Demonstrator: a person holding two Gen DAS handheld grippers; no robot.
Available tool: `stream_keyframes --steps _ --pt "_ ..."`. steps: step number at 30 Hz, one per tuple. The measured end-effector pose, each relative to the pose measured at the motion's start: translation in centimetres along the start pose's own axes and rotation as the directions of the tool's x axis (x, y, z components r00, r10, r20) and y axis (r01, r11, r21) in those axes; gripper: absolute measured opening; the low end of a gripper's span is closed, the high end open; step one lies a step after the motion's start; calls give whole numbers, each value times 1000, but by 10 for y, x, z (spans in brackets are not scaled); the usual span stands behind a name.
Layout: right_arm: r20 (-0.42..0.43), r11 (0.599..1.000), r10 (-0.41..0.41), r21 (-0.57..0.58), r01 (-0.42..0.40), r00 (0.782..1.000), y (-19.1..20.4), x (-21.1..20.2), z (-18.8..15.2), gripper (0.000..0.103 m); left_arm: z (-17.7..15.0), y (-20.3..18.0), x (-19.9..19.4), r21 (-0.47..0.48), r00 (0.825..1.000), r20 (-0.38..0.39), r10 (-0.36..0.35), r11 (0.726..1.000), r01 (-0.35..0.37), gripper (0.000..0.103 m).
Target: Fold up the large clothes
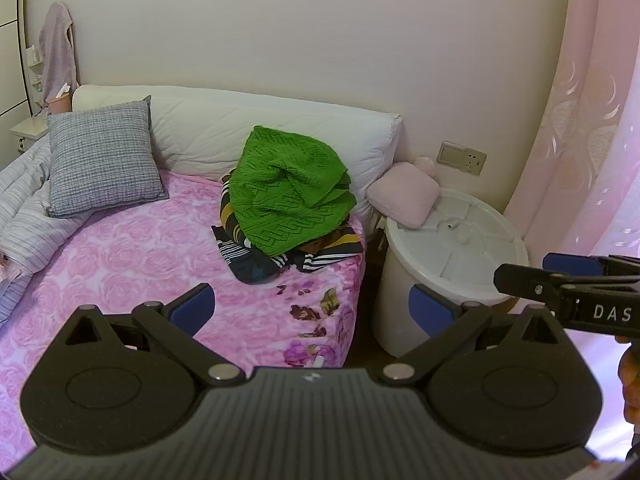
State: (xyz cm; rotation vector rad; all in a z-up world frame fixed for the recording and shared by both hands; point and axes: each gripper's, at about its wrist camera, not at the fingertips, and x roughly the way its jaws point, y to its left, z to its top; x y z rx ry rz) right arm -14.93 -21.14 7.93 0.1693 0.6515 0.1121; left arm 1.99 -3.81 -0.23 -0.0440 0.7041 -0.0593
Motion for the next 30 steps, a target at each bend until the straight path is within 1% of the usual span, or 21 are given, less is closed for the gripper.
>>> stream_keyframes --steps 13,27,30 --pt "-4 1000 3 6 -3 1000 -10 -3 -3 75 -5 -11 1 1 1000 -8 1 1000 -1 102" --pt "-12 1000 7 11 -7 1000 -16 -3 -2 75 -2 -15 4 2 1000 -19 2 1000 -2 102" --pt "-15 1000 6 11 -6 1000 -23 -2 -1 75 -2 -18 5 3 1000 -21 3 1000 -3 102"
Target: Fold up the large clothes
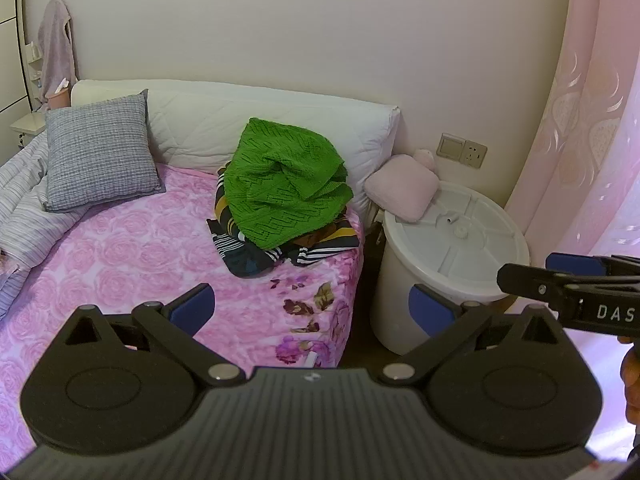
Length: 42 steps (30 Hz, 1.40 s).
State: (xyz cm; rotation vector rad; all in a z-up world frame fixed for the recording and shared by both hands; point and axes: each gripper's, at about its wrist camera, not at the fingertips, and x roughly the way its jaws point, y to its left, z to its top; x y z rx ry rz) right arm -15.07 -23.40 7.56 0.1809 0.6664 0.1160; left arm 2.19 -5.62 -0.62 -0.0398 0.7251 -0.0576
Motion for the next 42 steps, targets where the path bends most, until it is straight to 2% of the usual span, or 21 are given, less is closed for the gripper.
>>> stream_keyframes --steps 28,35,42 --pt "-30 999 -25 32 26 999 -30 9 13 75 16 -25 33 38 998 -50 -25 999 27 102" --pt "-53 998 -39 39 41 998 -32 30 18 75 19 -19 56 24 997 -76 -32 999 34 102" --pt "-91 999 -17 29 20 996 -39 71 33 75 32 -1 94 -3 994 -103 -31 1000 31 102"
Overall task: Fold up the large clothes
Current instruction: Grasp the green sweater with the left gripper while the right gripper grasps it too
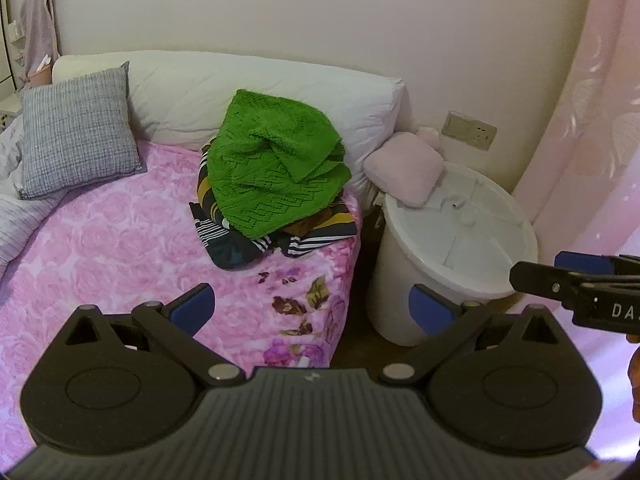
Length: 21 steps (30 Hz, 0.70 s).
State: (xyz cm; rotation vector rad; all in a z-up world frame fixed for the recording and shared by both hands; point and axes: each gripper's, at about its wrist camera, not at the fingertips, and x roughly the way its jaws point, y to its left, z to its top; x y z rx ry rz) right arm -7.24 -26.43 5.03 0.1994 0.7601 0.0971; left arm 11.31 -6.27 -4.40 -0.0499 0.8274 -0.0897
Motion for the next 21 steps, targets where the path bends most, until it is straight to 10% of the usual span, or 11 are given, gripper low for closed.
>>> stream_keyframes --steps 21 --pt "-117 998 20 -62 -27 993 -32 288 112 75 109 109 256 -110 992 -97 85 989 -95 97"
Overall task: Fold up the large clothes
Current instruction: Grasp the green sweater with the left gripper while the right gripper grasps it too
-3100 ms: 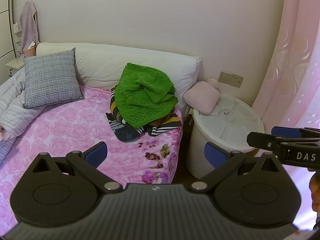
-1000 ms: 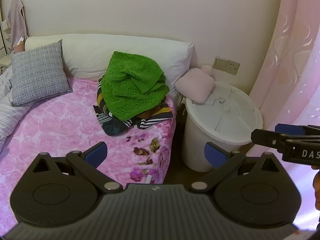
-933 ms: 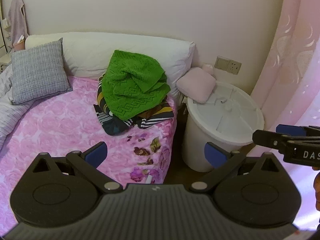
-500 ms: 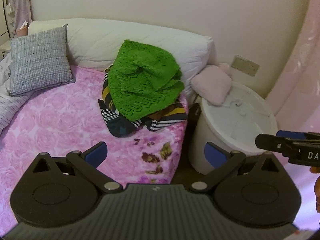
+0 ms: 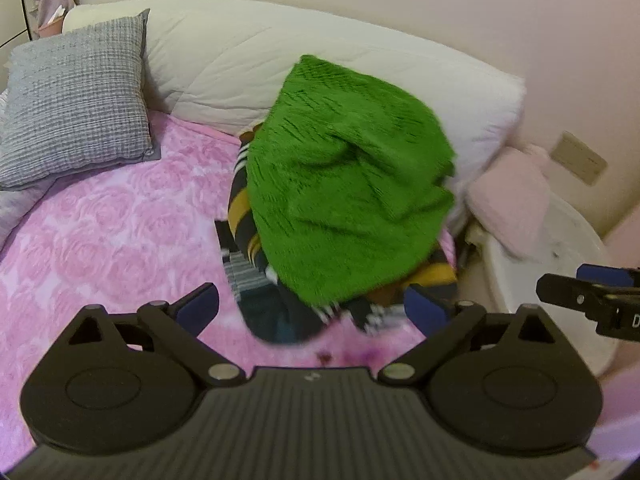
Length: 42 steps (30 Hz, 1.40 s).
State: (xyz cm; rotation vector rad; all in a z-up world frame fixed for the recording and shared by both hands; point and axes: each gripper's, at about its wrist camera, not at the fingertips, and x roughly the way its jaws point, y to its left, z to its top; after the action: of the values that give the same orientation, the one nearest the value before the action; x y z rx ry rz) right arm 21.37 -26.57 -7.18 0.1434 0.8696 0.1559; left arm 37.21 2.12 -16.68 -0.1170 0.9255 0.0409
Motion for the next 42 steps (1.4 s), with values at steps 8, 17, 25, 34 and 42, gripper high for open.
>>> stream_keyframes --steps 8,17,25,34,42 --pt "26 994 -48 -95 51 998 -1 114 44 74 45 26 107 -22 999 21 -29 999 29 83" --pt "78 960 -60 -269 79 995 12 200 73 65 71 42 182 -60 996 13 -88 994 89 67" --pt "87 933 0 -359 31 996 23 218 91 4 80 36 189 -35 983 45 -180 983 181 11" --pt "266 961 214 -228 -154 940 27 90 115 3 72 41 95 -45 958 203 -201 976 214 5" --pt "274 845 515 -320 -428 812 67 -34 113 3 18 65 -68 -160 918 383 -99 972 171 5"
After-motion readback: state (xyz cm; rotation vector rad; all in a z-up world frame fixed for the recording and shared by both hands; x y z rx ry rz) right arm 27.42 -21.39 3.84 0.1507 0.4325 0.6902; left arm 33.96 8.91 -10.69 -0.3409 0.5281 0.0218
